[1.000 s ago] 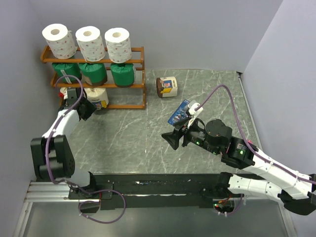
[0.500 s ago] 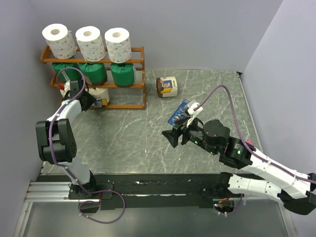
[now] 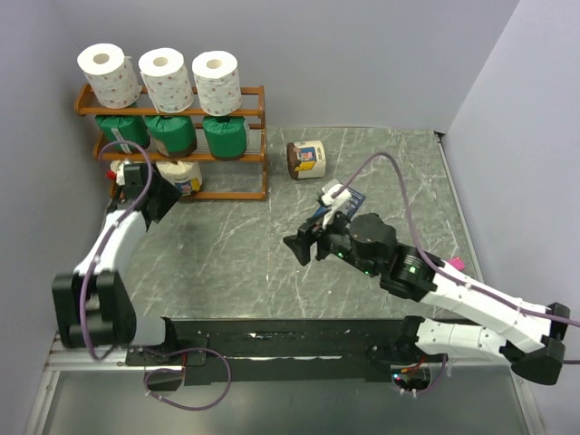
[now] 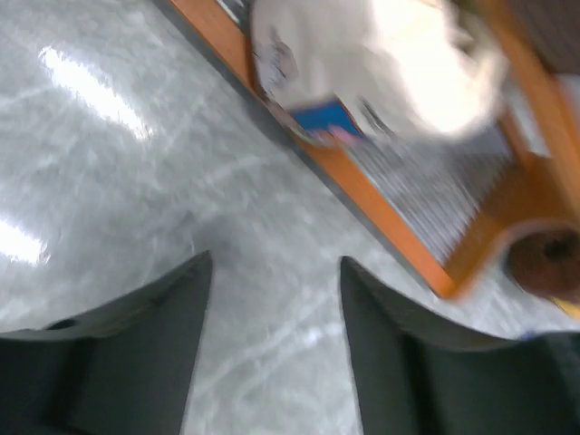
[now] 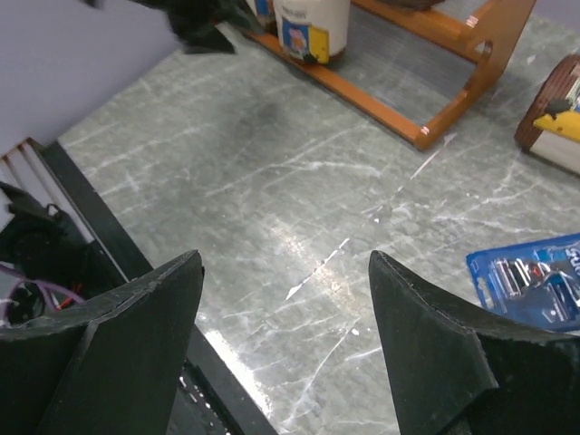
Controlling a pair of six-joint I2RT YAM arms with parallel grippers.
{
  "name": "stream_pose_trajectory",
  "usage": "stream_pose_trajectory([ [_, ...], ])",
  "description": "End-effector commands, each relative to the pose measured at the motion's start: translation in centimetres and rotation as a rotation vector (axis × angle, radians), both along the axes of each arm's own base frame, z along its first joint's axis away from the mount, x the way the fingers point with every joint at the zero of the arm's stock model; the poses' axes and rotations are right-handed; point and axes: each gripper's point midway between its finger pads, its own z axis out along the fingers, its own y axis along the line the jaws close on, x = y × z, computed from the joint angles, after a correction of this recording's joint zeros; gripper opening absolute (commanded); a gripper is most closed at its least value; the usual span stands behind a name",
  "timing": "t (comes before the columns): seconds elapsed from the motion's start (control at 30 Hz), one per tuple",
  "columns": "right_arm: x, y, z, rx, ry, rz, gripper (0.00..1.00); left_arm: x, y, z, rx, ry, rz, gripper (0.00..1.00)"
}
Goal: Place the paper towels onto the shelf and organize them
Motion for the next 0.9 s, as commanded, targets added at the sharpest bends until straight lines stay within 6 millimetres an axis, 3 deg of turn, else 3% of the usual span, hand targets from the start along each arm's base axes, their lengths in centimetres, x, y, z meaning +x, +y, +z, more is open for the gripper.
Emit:
stream_pose_trajectory([
  [0.0, 2.5, 1.2, 0.8, 0.028, -0.004, -0.044, 0.81, -2.7, -1.7, 4.2, -0.016, -0.082, -0.083, 0.68],
  [0.03, 2.7, 1.5, 0.8, 0.030, 0.010, -0.039, 0.82, -3.3, -1.9, 6.0, -0.010, -0.130, -0.103, 0.71],
  [0.17, 4.4, 1.8, 1.4, 0.056, 0.030, -0.044, 0.82, -5.2, -3.8, 9.7, 0.018, -0.244, -0.255, 0.96],
  [0.23, 5.9, 1.1, 1.2, 0.068, 0.041, -0.064, 0.83, -6.2, -5.0, 11.0, 0.021, -0.284, -0.345, 0.99],
  [0.33, 8.4, -0.1, 0.2, 0.071, 0.075, -0.086, 0.84, -7.3, -6.8, 12.0, 0.021, -0.330, -0.476, 0.96],
  [0.43, 10.0, -0.9, -1.1, 0.034, 0.105, -0.093, 0.84, -8.2, -8.6, 11.8, -0.005, -0.367, -0.585, 0.96],
  [0.47, 11.2, -2.0, -1.4, 0.030, 0.109, -0.125, 0.85, -8.3, -9.1, 11.1, -0.016, -0.382, -0.614, 0.96],
  [0.67, 14.9, -3.8, -2.6, 0.059, 0.178, -0.097, 0.85, -9.5, -11.3, 8.8, -0.053, -0.410, -0.749, 0.96],
  [0.7, 16.3, -4.8, -2.7, 0.058, 0.192, -0.116, 0.85, -9.6, -11.5, 8.8, -0.053, -0.418, -0.768, 0.96],
  [0.77, 17.3, -5.2, -3.7, 0.054, 0.236, -0.100, 0.85, -10.1, -12.1, 8.8, -0.067, -0.410, -0.803, 0.96],
  [0.83, 19.0, -6.7, -3.3, 0.083, 0.232, -0.119, 0.85, -10.4, -12.6, 9.1, -0.068, -0.424, -0.818, 0.96],
  [0.87, 19.5, -6.8, -4.2, 0.093, 0.261, -0.101, 0.85, -10.6, -12.7, 9.3, -0.069, -0.432, -0.827, 0.97],
])
